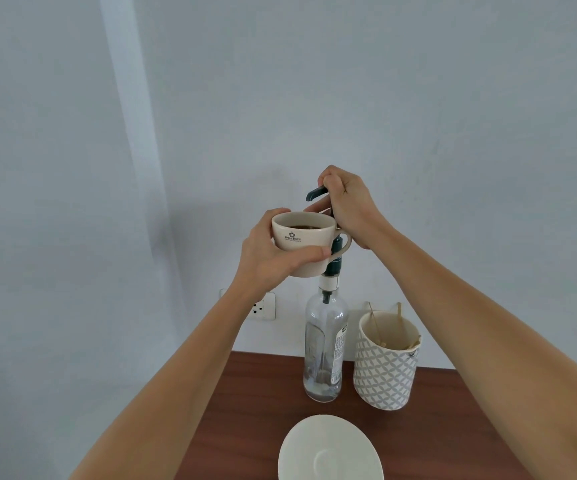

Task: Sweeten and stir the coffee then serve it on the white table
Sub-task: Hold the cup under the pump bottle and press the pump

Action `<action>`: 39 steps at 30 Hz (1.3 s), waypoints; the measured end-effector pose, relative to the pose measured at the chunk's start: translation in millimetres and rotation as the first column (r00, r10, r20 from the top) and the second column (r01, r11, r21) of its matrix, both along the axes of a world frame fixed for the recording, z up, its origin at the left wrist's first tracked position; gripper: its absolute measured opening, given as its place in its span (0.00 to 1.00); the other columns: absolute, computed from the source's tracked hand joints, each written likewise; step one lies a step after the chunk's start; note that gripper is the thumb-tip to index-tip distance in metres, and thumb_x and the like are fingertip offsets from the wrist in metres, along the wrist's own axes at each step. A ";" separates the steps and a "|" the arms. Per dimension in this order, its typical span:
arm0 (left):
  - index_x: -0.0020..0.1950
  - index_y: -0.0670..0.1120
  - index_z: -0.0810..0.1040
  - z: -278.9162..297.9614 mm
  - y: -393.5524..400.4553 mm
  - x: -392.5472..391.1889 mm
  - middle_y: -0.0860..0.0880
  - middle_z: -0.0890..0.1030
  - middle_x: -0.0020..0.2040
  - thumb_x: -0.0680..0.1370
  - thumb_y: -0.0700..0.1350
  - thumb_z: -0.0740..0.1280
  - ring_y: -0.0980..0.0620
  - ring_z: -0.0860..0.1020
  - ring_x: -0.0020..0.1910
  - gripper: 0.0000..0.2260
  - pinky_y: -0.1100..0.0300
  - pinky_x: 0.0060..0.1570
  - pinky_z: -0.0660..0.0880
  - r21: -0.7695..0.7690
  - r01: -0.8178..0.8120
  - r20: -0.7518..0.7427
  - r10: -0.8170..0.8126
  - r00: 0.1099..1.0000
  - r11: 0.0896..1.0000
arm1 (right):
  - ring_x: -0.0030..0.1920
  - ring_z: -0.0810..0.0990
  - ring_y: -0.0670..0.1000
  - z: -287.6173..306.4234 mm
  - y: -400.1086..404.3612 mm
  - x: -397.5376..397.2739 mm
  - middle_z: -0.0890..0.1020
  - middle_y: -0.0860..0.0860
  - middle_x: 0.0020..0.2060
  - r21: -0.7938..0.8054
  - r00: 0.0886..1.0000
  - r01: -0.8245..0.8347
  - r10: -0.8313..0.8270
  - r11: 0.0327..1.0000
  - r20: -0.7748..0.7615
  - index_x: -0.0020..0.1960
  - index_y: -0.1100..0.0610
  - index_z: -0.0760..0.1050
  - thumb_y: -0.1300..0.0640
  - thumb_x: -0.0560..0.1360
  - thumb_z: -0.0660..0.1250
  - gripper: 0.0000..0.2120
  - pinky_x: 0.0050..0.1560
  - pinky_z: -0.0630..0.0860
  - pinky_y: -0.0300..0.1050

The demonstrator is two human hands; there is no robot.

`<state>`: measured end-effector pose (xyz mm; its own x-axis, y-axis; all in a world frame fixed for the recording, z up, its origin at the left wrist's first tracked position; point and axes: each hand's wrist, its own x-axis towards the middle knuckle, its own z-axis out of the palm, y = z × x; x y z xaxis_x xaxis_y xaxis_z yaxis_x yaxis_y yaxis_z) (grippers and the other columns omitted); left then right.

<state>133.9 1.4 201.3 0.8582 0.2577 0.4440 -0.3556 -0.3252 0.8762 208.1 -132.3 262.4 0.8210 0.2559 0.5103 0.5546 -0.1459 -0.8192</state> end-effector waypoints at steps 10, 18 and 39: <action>0.63 0.53 0.77 -0.5 -1.2 -2.3 0.58 0.82 0.53 0.60 0.50 0.84 0.60 0.81 0.52 0.33 0.61 0.45 0.78 -0.003 -0.006 -0.001 0.006 1.000 1.000 | 0.33 0.85 0.52 0.7 -1.3 -1.7 0.85 0.49 0.36 -0.016 1.000 0.005 -0.005 1.000 0.000 0.48 0.64 0.70 0.60 0.78 0.51 0.11 0.35 0.74 0.45; 0.62 0.54 0.77 -1.9 -1.5 -2.0 0.58 0.83 0.53 0.57 0.53 0.82 0.58 0.81 0.52 0.35 0.60 0.46 0.79 -0.008 -0.002 -0.009 0.002 1.000 1.000 | 0.29 0.84 0.49 -2.0 -0.6 -1.3 0.85 0.51 0.36 -0.032 1.000 0.024 -0.023 0.999 0.007 0.47 0.63 0.71 0.60 0.78 0.51 0.11 0.32 0.73 0.41; 0.63 0.52 0.77 -4.5 0.1 -2.2 0.56 0.83 0.54 0.64 0.46 0.85 0.60 0.81 0.50 0.31 0.63 0.44 0.77 -0.004 0.009 -0.016 -0.009 1.000 1.000 | 0.29 0.83 0.46 -3.0 -0.9 -3.5 0.85 0.50 0.35 -0.057 0.999 0.045 -0.045 0.997 0.015 0.46 0.62 0.70 0.59 0.78 0.51 0.11 0.31 0.73 0.40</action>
<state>131.7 1.5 196.8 0.8675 0.2514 0.4293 -0.3445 -0.3190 0.8829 204.6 -133.2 259.4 0.8253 0.2479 0.5073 0.5577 -0.2171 -0.8012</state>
